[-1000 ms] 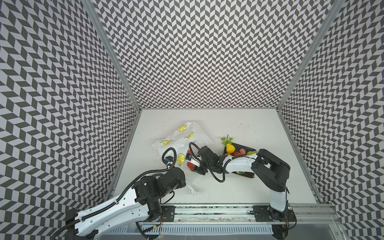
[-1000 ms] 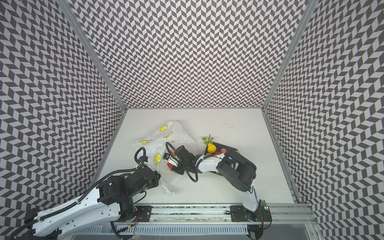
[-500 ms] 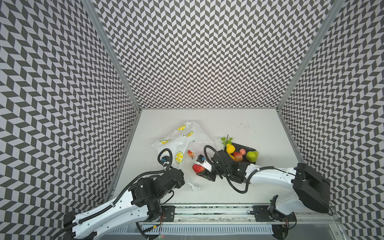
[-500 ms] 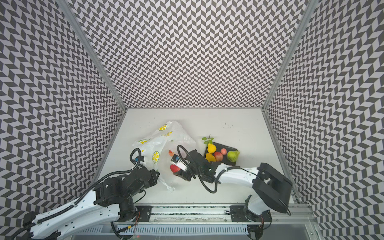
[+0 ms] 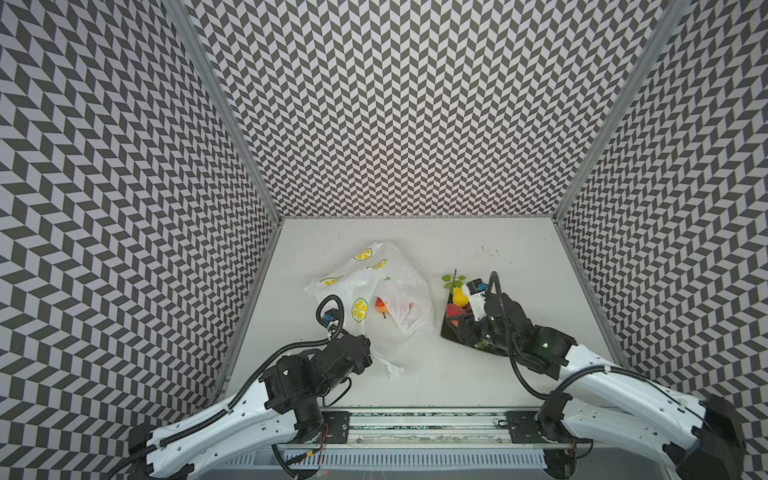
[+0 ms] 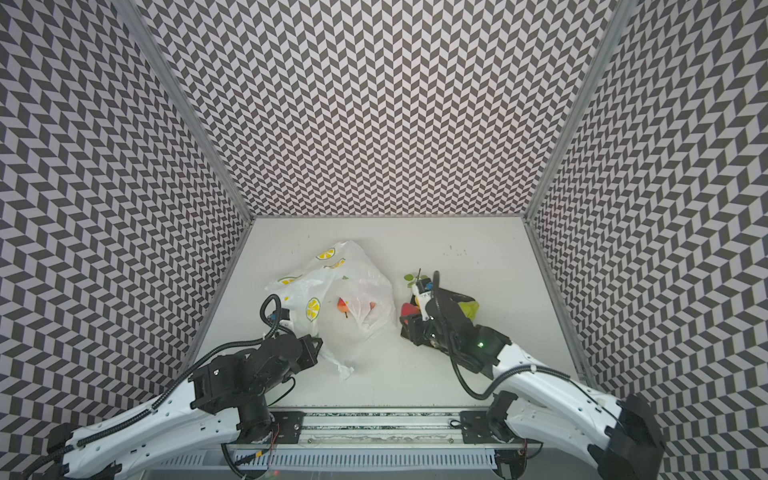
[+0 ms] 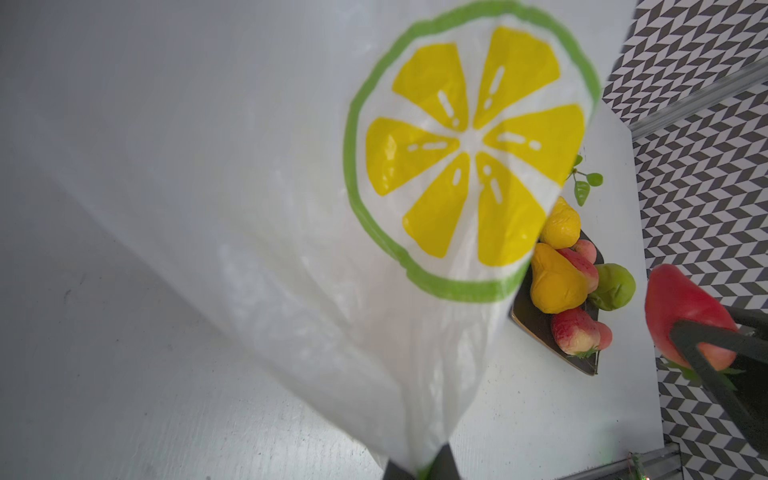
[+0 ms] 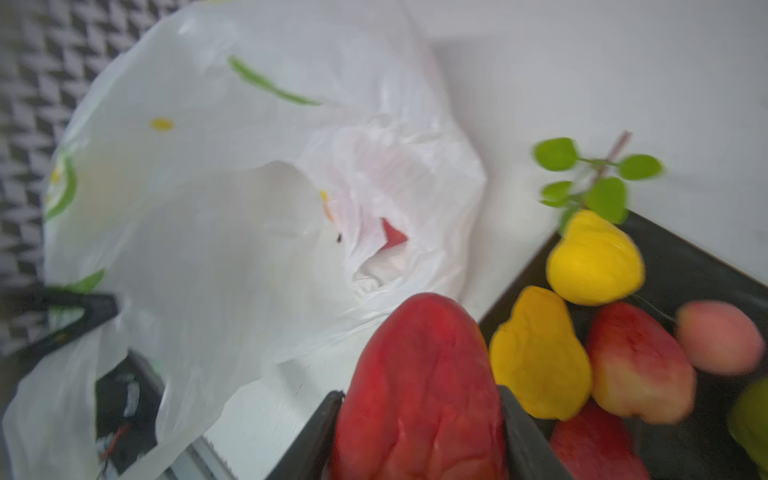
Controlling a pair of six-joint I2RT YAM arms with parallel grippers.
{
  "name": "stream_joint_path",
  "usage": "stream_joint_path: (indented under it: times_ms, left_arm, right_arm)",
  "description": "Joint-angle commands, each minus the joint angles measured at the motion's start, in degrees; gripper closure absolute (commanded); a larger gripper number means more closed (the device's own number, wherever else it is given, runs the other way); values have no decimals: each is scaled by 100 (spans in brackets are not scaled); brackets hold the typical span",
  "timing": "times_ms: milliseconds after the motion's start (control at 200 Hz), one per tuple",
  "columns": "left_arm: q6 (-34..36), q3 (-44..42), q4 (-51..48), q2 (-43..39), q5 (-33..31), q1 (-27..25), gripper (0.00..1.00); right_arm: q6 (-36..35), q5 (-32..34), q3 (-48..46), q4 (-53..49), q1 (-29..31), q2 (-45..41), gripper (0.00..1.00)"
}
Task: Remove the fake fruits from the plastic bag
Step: 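Lift the red apple out of the bag and lower it onto the black tray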
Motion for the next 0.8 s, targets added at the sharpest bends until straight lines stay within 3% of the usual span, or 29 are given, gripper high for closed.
stream_joint_path:
  times_ms: [0,110,225,446,791]
  left_arm:
    - [190,-32,191,-13,-94,82,100]
    - [243,-37,206,-50,-27,109,100]
    - [298,-47,167,-32,23,157,100]
    - [308,-22,49,-111,65,175,100]
    - [208,14,-337,-120,112,228,100]
  right_arm:
    - [1161,620,-263,-703,-191,-433,71]
    - [1355,554,-382,-902,-487,-730,73]
    - [1507,635,-325,-1024,-708,-430,72]
    - [1956,531,-748,-388,-1130,-288,68]
    - [1919,468,-967,56,-1435,275,59]
